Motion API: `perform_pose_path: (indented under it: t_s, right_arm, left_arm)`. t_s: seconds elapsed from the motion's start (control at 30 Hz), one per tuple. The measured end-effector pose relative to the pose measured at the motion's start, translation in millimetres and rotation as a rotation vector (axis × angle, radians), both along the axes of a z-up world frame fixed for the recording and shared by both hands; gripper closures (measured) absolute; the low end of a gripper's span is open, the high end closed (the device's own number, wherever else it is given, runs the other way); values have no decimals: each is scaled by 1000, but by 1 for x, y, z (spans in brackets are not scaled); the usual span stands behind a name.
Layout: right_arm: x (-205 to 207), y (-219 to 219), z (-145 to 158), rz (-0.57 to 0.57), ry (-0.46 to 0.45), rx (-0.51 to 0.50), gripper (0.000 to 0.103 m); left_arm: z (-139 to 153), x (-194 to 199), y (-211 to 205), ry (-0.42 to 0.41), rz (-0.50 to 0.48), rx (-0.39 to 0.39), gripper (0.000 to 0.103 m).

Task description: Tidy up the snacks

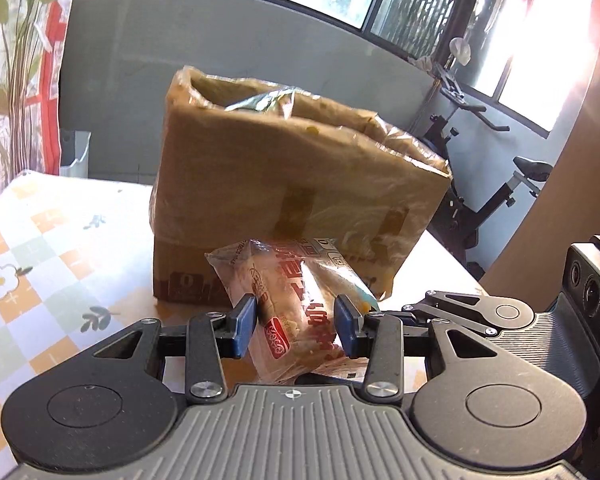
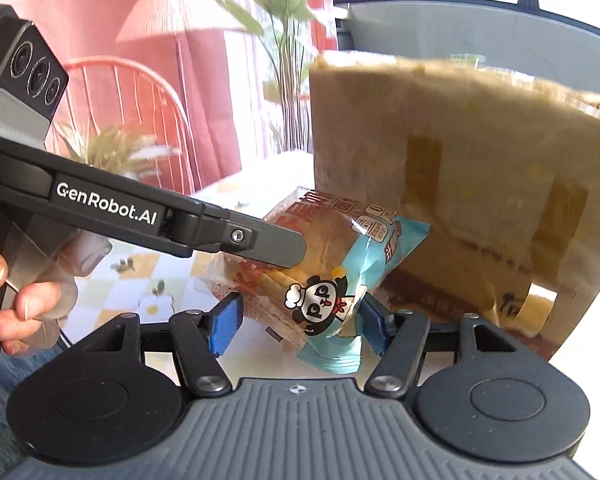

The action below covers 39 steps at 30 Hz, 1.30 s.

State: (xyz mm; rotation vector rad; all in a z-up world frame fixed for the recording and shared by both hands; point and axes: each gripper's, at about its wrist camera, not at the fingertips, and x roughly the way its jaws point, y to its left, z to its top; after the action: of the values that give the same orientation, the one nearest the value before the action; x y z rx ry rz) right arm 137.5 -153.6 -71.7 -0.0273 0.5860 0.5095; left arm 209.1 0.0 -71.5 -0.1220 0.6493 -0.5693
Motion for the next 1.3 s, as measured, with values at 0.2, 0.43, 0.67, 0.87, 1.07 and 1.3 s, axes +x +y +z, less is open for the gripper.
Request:
perform_pose_path:
  t_s: [0.2,0.43,0.67,0.87,1.07,1.3]
  right_arm:
    - [2,-10,40,-6,-125,-14,39]
    - [34,-31,86,-54,-181,-1,39]
    - [88,-67,107,-111,-197,-21,39]
    - [128,-103,95,-145,-135,23,38]
    - [146,-122,79,-194,-61,35,34]
    - [115,-145,87,-261,-95,58,21]
  left_arm:
    - [40,5,-11,-97,-15,-41,59]
    - [82,45,-37,-181,-65,-55,59]
    - [95,115,-84,-156,-128,-50,54]
    - [84,159,-121,-110,-150,-16,51]
    - [71,166,-147,-116,-171,61,49]
    - [86,149,-136,-221,-69,132,22]
